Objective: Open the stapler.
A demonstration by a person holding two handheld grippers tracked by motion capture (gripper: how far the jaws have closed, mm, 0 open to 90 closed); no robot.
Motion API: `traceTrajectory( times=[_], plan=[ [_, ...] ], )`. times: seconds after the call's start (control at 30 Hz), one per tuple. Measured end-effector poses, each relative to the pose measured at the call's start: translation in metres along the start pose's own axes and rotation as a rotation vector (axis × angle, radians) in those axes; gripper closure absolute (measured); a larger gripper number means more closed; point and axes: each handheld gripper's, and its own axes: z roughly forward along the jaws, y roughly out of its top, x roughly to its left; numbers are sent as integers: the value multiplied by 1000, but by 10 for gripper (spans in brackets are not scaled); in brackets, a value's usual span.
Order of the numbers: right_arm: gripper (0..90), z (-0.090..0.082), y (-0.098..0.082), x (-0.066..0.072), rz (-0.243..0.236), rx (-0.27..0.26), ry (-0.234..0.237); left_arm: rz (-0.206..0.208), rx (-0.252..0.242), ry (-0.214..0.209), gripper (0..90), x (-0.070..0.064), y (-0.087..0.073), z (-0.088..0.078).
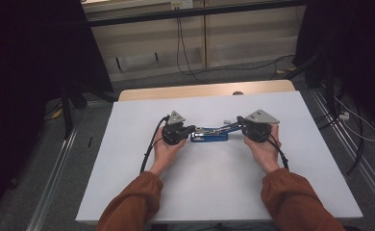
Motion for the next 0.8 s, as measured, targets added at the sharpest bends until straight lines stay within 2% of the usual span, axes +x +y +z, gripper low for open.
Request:
traceTrajectory(
  times=[0.63,0.8],
  plan=[
    [900,-1,-11,-10,3,44,19,2,-6,-2,900,0,-1,0],
    [900,-1,-14,-11,5,39,47,3,-5,-2,900,0,-1,0]
  ],
)
